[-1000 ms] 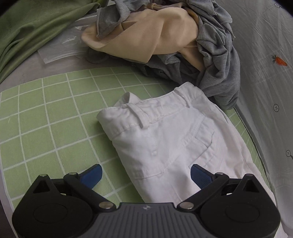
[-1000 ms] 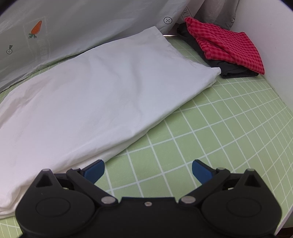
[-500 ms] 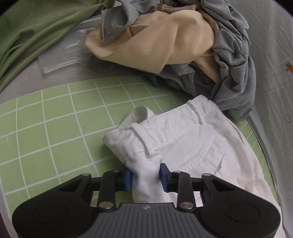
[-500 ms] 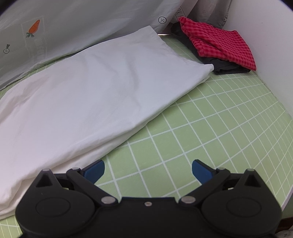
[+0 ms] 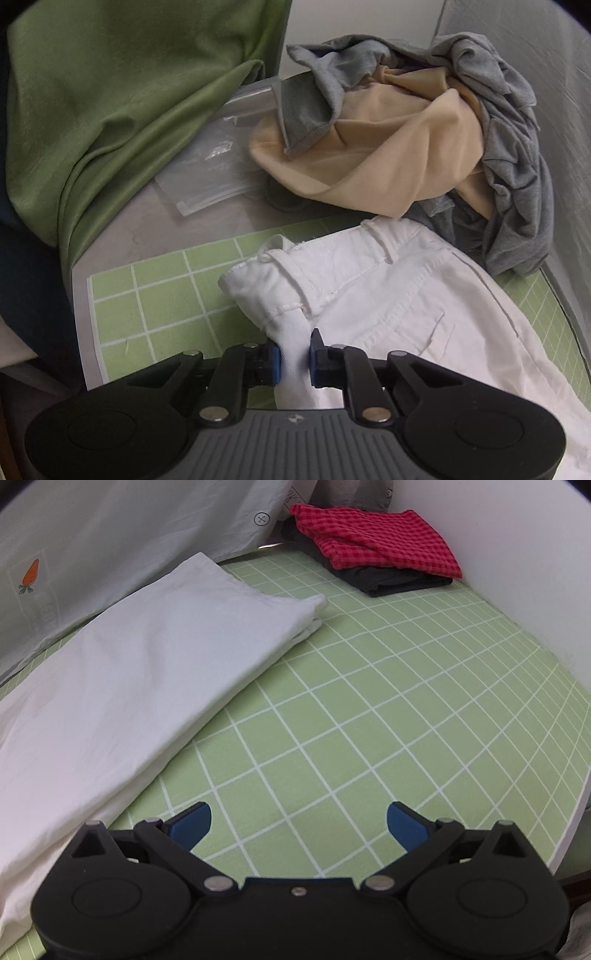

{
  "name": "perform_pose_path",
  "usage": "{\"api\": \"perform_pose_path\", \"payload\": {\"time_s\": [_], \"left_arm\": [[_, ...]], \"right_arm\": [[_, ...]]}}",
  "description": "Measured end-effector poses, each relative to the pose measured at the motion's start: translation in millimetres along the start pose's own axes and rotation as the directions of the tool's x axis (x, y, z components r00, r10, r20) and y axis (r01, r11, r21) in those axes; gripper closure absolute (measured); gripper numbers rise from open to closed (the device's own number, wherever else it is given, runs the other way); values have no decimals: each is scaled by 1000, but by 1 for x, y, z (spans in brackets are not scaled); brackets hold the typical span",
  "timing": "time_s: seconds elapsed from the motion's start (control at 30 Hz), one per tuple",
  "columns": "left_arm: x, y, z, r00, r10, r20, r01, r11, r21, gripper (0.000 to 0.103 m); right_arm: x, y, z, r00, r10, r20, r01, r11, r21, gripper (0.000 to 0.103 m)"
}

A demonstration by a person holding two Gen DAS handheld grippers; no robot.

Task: Fold clothes

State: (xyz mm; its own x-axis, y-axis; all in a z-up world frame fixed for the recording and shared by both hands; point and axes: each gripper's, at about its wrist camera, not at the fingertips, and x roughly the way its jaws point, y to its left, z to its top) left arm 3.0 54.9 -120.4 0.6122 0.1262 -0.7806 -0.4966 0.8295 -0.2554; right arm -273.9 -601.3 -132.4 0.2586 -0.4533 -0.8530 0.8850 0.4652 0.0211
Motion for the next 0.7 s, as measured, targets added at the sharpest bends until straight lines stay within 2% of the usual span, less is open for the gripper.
{"api": "perform_pose_path", "payload": {"time_s": [0.17, 0.23, 0.33, 0.43, 0.57, 0.7], "left_arm": [[-26, -29, -4, 996, -58, 69, 56, 998, 33, 91], [-35, -49, -8, 992, -85, 96, 77, 993, 84, 91], [-54, -79, -18, 978, -162, 129, 136, 972, 192, 91], [-72, -107, -30, 961, -240, 138, 199, 946, 255, 91], [-90, -155, -49, 935, -336, 111, 282, 897, 342, 91], [-101, -207, -92, 906, -422, 9, 371, 807, 459, 91]], "right_arm": [[9, -7, 8, 1000, 24, -5, -24, 998, 50, 0], [12, -7, 12, 999, 39, 2, -39, 998, 50, 0], [16, -6, 15, 998, 64, 2, -64, 997, 51, 0], [22, -8, 16, 997, 83, -8, -82, 995, 60, 0], [32, -12, 19, 995, 99, -13, -98, 992, 84, 0], [40, -21, 31, 995, 103, 3, -103, 988, 116, 0]]}}
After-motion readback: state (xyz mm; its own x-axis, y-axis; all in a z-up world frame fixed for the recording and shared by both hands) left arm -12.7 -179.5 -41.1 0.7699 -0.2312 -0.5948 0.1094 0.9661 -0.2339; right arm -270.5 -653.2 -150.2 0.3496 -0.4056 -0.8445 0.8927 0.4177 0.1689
